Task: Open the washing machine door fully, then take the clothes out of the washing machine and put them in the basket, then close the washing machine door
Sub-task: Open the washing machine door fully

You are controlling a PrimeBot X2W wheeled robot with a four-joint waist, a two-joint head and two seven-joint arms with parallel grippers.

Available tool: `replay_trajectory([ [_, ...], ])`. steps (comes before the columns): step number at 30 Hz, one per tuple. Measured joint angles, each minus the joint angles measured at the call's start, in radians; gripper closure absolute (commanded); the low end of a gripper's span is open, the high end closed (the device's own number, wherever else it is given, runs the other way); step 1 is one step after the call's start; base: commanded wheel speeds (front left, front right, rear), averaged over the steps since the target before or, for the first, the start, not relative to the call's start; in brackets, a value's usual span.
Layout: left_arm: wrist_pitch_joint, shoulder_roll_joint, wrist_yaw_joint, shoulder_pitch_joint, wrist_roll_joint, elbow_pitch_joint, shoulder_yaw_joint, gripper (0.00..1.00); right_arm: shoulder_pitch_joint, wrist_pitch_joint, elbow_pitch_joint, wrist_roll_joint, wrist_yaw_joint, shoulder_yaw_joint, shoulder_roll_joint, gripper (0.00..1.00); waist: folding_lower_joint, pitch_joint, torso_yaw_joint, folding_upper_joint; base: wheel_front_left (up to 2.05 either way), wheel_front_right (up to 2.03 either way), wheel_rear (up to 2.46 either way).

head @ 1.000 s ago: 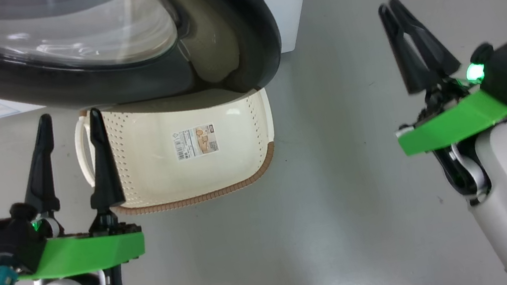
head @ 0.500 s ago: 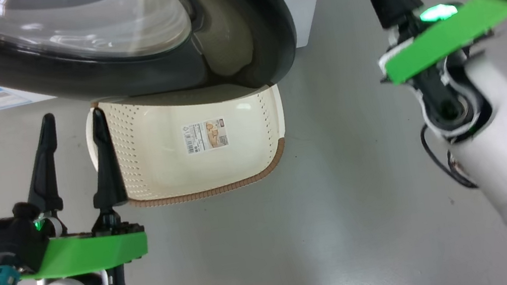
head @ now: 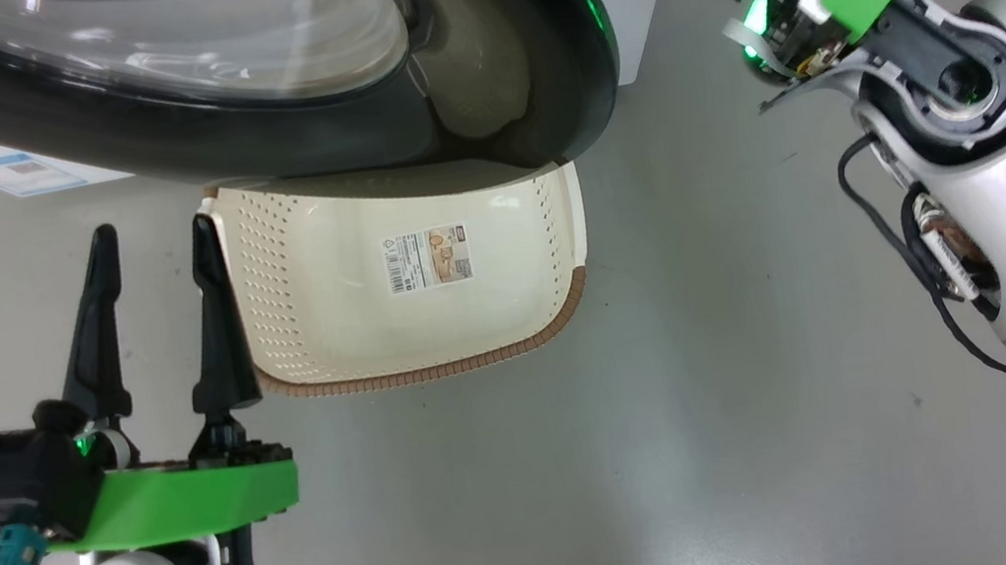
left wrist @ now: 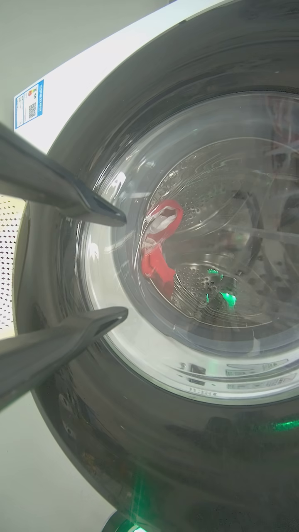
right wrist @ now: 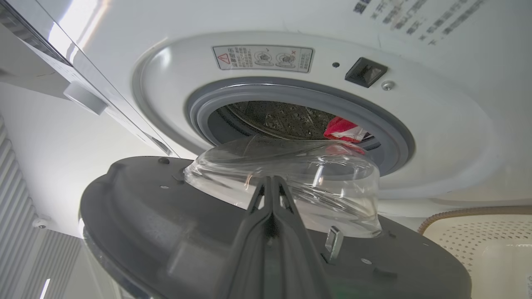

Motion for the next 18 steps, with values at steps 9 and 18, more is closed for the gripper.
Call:
replay_trajectory([
  [9,0.0,0.0,0.002,0.0,0.0,0.0,-0.001,0.0,-0.033,0.295,0.093,0.167,0.0,-0.049,0.02,1.0,0.0,-0.001,-0.001,0.0,0.0,0.0,0.0],
  [18,0.0,0.0,0.002,0.0,0.0,0.003,-0.005,0.0,-0.046,0.461,0.136,0.18,0.0,-0.059,0.043,1.0,0.0,-0.009,-0.003,0.0,0.0,0.0,0.0],
])
